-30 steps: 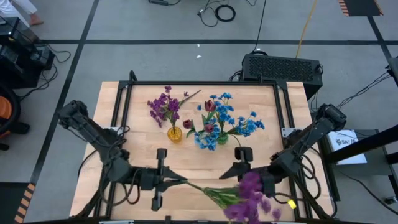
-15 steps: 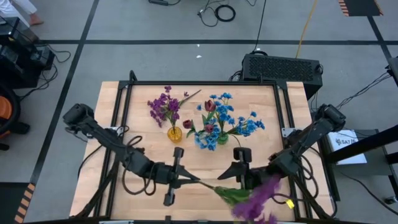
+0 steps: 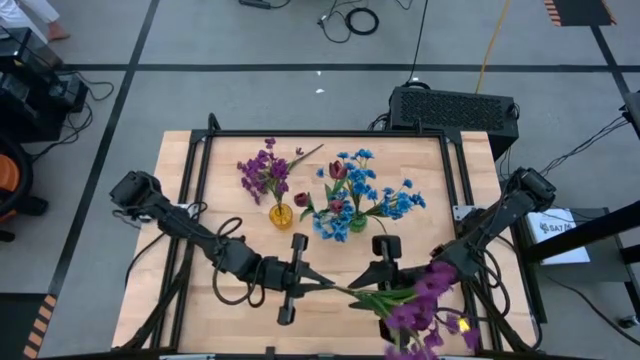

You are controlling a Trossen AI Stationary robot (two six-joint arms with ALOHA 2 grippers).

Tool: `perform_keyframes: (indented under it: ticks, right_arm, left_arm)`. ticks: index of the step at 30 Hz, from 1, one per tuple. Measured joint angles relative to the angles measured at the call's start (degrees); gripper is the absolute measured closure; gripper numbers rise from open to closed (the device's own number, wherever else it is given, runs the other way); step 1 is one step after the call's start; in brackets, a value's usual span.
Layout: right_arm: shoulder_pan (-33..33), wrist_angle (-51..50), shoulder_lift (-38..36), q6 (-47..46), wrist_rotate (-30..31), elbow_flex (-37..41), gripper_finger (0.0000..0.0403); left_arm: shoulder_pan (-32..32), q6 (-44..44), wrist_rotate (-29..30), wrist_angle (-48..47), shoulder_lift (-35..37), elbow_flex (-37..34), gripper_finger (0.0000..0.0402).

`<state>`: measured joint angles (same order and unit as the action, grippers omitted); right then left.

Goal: Sort flowers into vase by color
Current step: Put the bottom purple flowers into the yellow vase

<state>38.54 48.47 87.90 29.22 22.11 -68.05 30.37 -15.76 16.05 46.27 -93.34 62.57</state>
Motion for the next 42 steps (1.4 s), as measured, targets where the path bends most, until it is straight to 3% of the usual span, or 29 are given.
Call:
perform_keyframes:
  ticks: [7,12,20,22,26,31,37,42]
  right_arm:
    - [0.0,-0.4,0.0,0.0,0.0,0.0,0.0389]
    - [0.0,-0.6,0.0,-1.0,1.1,0.0,0.0396]
    - [1.0,-2.9,-0.2,-1.1,10.1,-1.0,0.0401]
    - [1.6,-7.8,-0.2,-2.6,13.8,-3.0,0.0401]
    - [1.6,-25.0,0.0,-11.7,15.0,-9.6,0.0402]
    - [-0.2,-36.7,2.6,-19.2,15.1,-14.5,0.0402]
    - [-3.0,-36.9,7.0,-19.8,15.0,-17.6,0.0402]
    - [-5.3,-40.0,10.0,-21.3,13.9,-20.0,0.0403]
  left_arm:
    - [-0.4,0.4,0.0,-0.5,0.0,0.0,0.038]
    - [-0.1,1.0,0.9,-4.5,0.1,0.1,0.035]
    - [1.7,6.6,10.3,-17.4,5.4,0.5,0.0177]
    - [3.5,6.9,13.0,-20.2,7.8,0.5,0.0136]
    - [7.1,7.8,16.6,-19.9,11.6,0.5,0.0082]
    - [10.2,3.4,19.6,-14.9,11.8,0.5,0.0062]
    - [10.5,-1.3,25.6,-10.9,11.1,0.5,0.0061]
    - [10.5,-2.9,26.2,-10.7,11.2,0.5,0.0061]
